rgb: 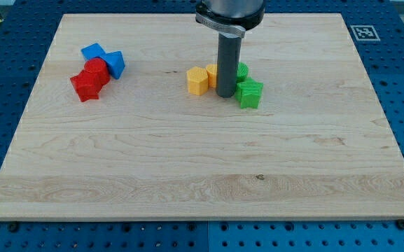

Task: Push the yellow hexagon towards the top center

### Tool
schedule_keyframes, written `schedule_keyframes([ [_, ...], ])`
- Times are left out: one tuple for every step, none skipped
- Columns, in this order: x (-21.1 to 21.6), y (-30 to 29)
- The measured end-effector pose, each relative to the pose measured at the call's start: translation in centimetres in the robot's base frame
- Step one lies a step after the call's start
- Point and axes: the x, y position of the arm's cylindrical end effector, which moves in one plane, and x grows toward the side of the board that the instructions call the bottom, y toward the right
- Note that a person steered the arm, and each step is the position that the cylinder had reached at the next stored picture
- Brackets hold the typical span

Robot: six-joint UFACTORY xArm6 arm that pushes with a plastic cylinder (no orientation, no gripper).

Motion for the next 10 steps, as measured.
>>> schedule_keyframes([
  [0.0,0.0],
  [0.8,-1.5],
  [0.8,-3.2],
  [0.7,-5.7],
  [0.6,-6.1],
  [-0.7,-6.1],
  [-2.3,-6.7],
  [-4.0,-7.6],
  [-6.9,-7.6],
  [-9.9,-7.6],
])
